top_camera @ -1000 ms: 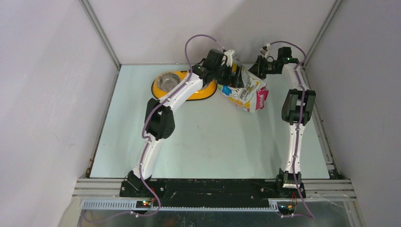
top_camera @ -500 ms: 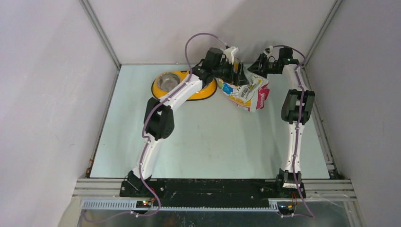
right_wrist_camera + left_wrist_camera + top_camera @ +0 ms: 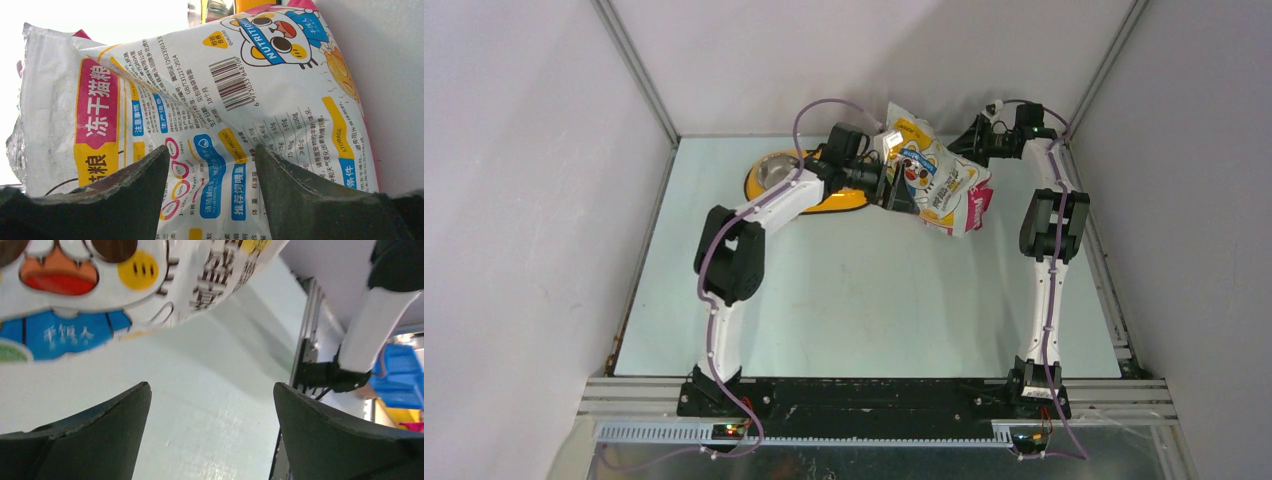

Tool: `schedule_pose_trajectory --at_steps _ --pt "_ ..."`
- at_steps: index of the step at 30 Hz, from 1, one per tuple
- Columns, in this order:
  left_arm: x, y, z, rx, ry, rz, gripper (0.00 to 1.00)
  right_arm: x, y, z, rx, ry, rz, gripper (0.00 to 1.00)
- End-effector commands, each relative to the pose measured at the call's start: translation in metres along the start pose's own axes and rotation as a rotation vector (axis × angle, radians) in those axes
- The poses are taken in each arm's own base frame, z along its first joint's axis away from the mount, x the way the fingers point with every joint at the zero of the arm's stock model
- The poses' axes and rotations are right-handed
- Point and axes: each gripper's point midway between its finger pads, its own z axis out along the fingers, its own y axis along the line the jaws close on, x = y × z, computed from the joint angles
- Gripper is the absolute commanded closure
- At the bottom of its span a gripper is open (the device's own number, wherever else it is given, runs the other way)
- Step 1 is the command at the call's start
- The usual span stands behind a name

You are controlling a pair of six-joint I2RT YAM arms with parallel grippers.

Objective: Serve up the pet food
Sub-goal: Move the pet food bag to the center of the board.

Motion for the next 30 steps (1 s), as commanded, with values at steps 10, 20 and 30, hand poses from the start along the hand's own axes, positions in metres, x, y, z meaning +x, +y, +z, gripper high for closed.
schedule_pose_trajectory --at_steps 10,20,30 --pt "0.002 0.055 0.020 -0.276 -0.089 0.075 0.02 0.070 -0.099 0.051 0.206 0.150 0.326 0.31" --pt "-0.008 0.061 0.067 -0.264 -0.095 0.085 0.03 0.089 -0.097 0.044 0.221 0.204 0.312 0.32" --pt "-0.017 0.037 0.091 -0.234 -0.112 0.111 0.03 0.140 -0.090 0.032 0.226 0.379 0.277 0.37"
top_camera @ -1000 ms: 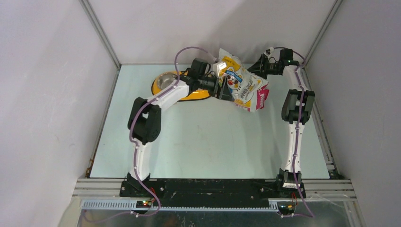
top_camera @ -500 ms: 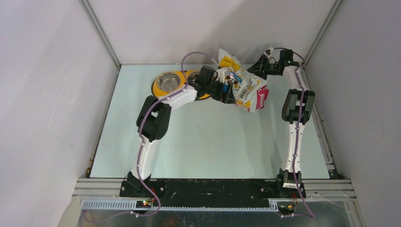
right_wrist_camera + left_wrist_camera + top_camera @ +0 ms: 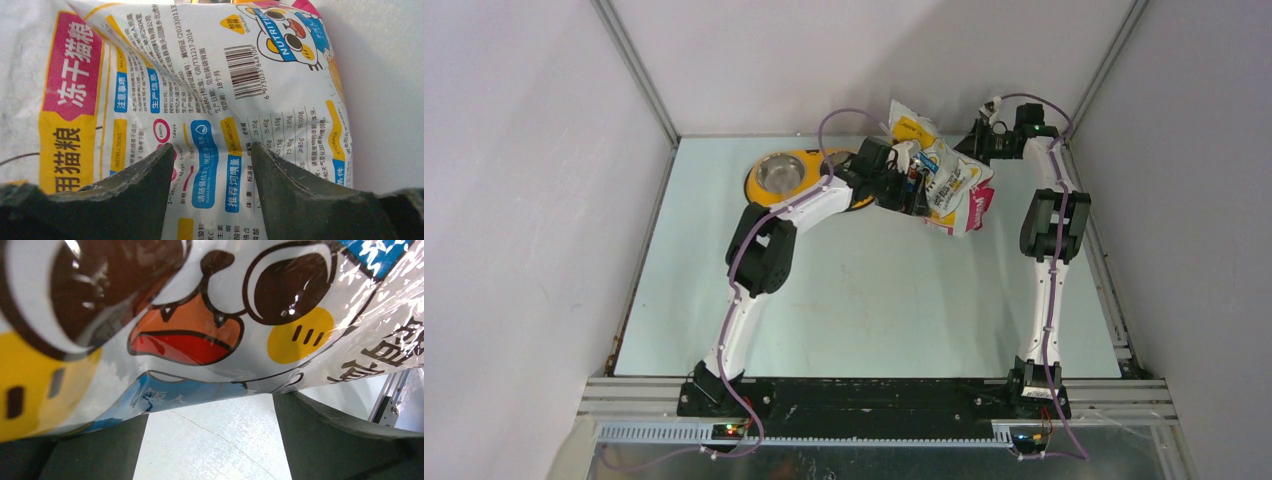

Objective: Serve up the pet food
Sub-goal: Move the pet food bag to the center of the board.

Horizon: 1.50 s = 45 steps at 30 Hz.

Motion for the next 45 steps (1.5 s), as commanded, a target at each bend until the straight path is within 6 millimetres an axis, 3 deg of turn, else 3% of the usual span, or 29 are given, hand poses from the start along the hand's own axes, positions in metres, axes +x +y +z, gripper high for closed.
schedule_pose_trajectory --at_steps 1,8,15,23,29,34,35,36,37,38,41,45 --pt "-0.040 -0.055 0.021 0.106 -0.137 0.123 0.02 0.152 -0.057 0.041 0.176 0.404 0.457 0.37" --pt "-0.028 -0.104 0.041 0.180 -0.112 0.127 0.02 0.204 -0.034 0.028 0.147 0.544 0.452 0.41" --pt "-0.006 -0.149 0.042 0.236 -0.064 0.131 0.02 0.231 -0.019 0.009 0.157 0.578 0.421 0.41" --pt "-0.002 -0.178 0.019 0.201 -0.067 0.190 0.01 0.277 -0.004 0.002 0.163 0.669 0.423 0.41" --pt "0.004 -0.187 -0.007 0.153 -0.062 0.230 0.00 0.316 0.025 0.013 0.068 0.780 0.426 0.42" --pt "0.019 -0.181 -0.034 0.126 -0.029 0.245 0.00 0.336 0.044 0.023 -0.010 0.854 0.461 0.43" --pt "0.013 -0.181 -0.046 0.125 -0.047 0.247 0.00 0.343 0.045 0.027 -0.012 0.880 0.456 0.43" --pt "0.022 -0.173 -0.049 0.120 -0.025 0.236 0.00 0.346 0.045 0.030 -0.015 0.892 0.457 0.43" --pt "0.015 -0.169 -0.061 0.115 -0.045 0.234 0.00 0.351 0.048 0.034 -0.015 0.912 0.448 0.43" --pt "0.025 -0.160 -0.063 0.110 -0.023 0.222 0.00 0.352 0.050 0.036 -0.017 0.918 0.447 0.43" --pt "0.018 -0.135 -0.091 0.087 -0.061 0.207 0.00 0.358 0.058 0.048 -0.028 0.940 0.428 0.43" --pt "0.032 -0.107 -0.116 0.088 -0.060 0.194 0.00 0.358 0.066 0.063 -0.038 0.950 0.408 0.42"
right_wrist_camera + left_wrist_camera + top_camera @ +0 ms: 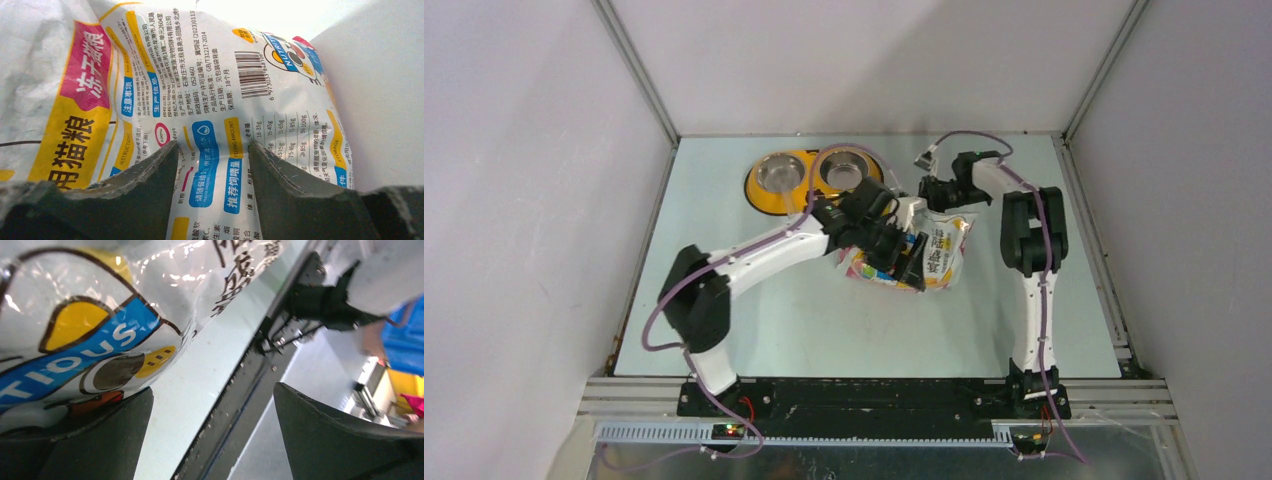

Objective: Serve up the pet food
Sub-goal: Move the pet food bag to the center of the board.

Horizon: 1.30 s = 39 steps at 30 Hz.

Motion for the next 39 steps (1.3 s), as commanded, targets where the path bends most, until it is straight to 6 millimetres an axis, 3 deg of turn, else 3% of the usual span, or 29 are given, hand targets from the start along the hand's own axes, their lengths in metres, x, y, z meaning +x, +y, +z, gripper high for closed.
schedule_pose_trajectory --at_steps 1,2,6,9,13,18,21,25,29,33,36,38,39 --pt "-0.071 0.036 -0.037 0.006 -0.329 0.194 0.00 0.156 0.022 0.066 0.056 0.551 0.730 0.41" --pt "-0.058 0.041 -0.035 0.015 -0.303 0.204 0.00 0.149 0.021 0.066 0.065 0.542 0.717 0.41" --pt "-0.035 0.037 -0.057 0.062 -0.286 0.289 0.00 0.112 0.014 0.047 0.117 0.469 0.660 0.41" --pt "-0.030 0.032 -0.077 0.087 -0.300 0.328 0.00 0.080 0.014 0.026 0.149 0.384 0.593 0.40" --pt "-0.043 0.016 -0.117 0.116 -0.360 0.376 0.00 0.059 0.027 0.007 0.197 0.330 0.512 0.38" --pt "-0.067 -0.017 -0.176 0.165 -0.489 0.452 0.00 0.023 0.031 -0.022 0.307 0.225 0.436 0.36" --pt "-0.074 -0.026 -0.198 0.167 -0.555 0.472 0.00 0.003 0.035 -0.034 0.355 0.171 0.403 0.35" --pt "-0.077 -0.028 -0.223 0.150 -0.636 0.468 0.00 -0.009 0.041 -0.048 0.437 0.152 0.333 0.33" --pt "-0.090 -0.011 -0.266 0.047 -0.753 0.416 0.00 -0.027 0.052 -0.078 0.561 0.114 0.231 0.32" --pt "-0.097 0.023 -0.306 -0.166 -0.807 0.328 0.00 -0.057 0.083 -0.113 0.746 0.056 0.039 0.27" --pt "-0.086 0.053 -0.321 -0.323 -0.778 0.290 0.00 -0.072 0.126 -0.127 0.854 0.015 -0.147 0.21" --pt "-0.077 0.068 -0.324 -0.398 -0.760 0.282 0.00 -0.073 0.150 -0.128 0.910 0.029 -0.279 0.18" --pt "-0.071 0.075 -0.320 -0.418 -0.744 0.286 0.00 -0.069 0.152 -0.123 0.933 0.060 -0.311 0.16"
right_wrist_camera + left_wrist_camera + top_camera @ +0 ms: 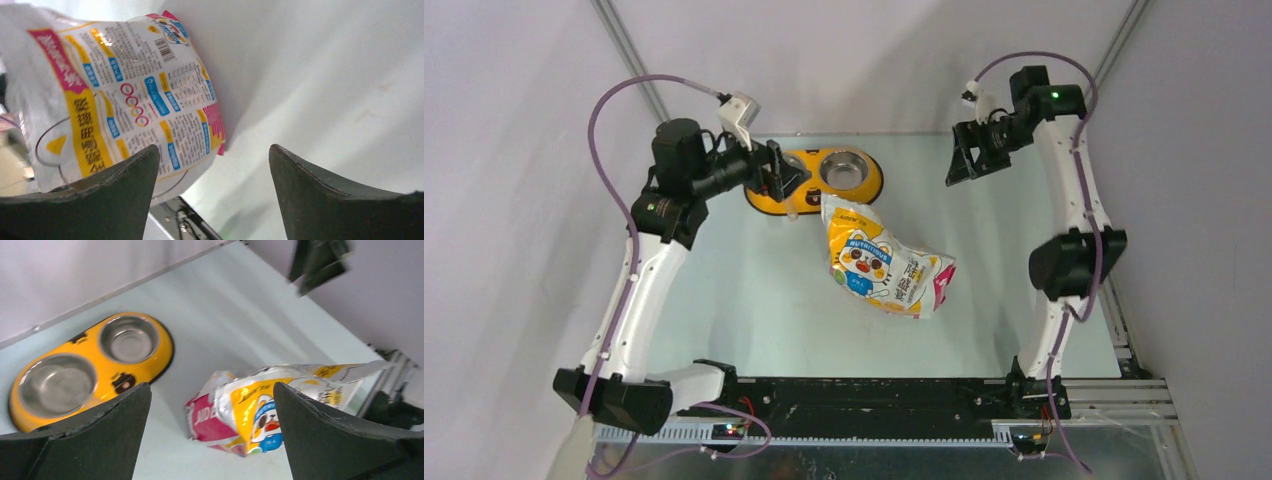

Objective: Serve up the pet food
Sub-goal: Open the pet food bag at the center of the board.

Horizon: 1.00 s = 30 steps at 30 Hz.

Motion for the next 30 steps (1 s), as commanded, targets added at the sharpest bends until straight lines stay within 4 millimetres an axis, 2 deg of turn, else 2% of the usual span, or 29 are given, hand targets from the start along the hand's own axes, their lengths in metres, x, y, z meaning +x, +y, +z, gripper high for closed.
schedule_pose_trajectory --at_steps 1,2,3,4,5,6,7,11,14,19,21,22,23,24,25,26,27,30 --pt "0.017 0.027 -0.022 -0.172 0.054 0.069 0.00 -0.009 0.049 -0.062 0.215 -0.129 -0.326 0.15" --pt "0.027 0.030 -0.020 -0.175 0.072 0.064 0.00 -0.003 0.056 -0.053 0.211 -0.108 -0.357 0.13" --pt "0.032 0.031 -0.018 -0.172 0.079 0.063 0.00 -0.010 0.066 -0.065 0.249 -0.171 -0.427 0.11" --pt "0.042 0.034 -0.016 -0.172 0.099 0.050 0.00 -0.002 0.071 -0.056 0.240 -0.153 -0.448 0.07" --pt "0.048 0.035 -0.015 -0.174 0.111 0.043 0.00 -0.007 0.085 -0.063 0.249 -0.209 -0.507 0.05" --pt "0.057 0.036 -0.016 -0.175 0.137 0.035 0.00 -0.001 0.087 -0.058 0.240 -0.201 -0.512 0.02" --pt "0.060 0.035 -0.018 -0.175 0.148 0.036 0.00 0.002 0.100 -0.062 0.223 -0.216 -0.548 0.01" --pt "0.078 0.033 -0.030 -0.186 0.195 0.057 0.00 0.016 0.126 -0.076 0.184 -0.202 -0.594 0.00" --pt "0.075 0.030 -0.031 -0.186 0.164 0.062 0.00 0.026 0.143 -0.094 0.165 -0.232 -0.626 0.00" --pt "0.060 0.025 -0.025 -0.148 0.142 0.049 0.00 0.034 0.134 -0.096 0.213 -0.248 -0.636 0.00" --pt "0.054 0.025 -0.022 -0.138 0.149 0.050 0.00 0.030 0.141 -0.099 0.202 -0.276 -0.645 0.00" --pt "0.054 0.025 -0.022 -0.131 0.162 0.045 0.00 0.028 0.147 -0.098 0.175 -0.287 -0.646 0.00" --pt "0.045 0.025 -0.019 -0.125 0.160 0.059 0.00 0.024 0.154 -0.103 0.165 -0.311 -0.654 0.00" --pt "0.051 0.026 -0.015 -0.104 0.196 0.039 0.00 0.021 0.160 -0.100 0.136 -0.311 -0.642 0.00" --pt "0.036 0.022 -0.015 -0.086 0.177 0.061 0.00 0.014 0.168 -0.106 0.122 -0.341 -0.648 0.01" --pt "0.041 0.025 -0.010 -0.076 0.213 0.040 0.00 0.011 0.175 -0.099 0.069 -0.334 -0.630 0.01" --pt "0.030 0.020 -0.011 -0.057 0.207 0.052 0.00 0.005 0.184 -0.104 0.048 -0.359 -0.645 0.01" --pt "0.019 0.022 0.000 -0.025 0.209 0.060 0.00 -0.006 0.206 -0.093 -0.026 -0.359 -0.681 0.01"
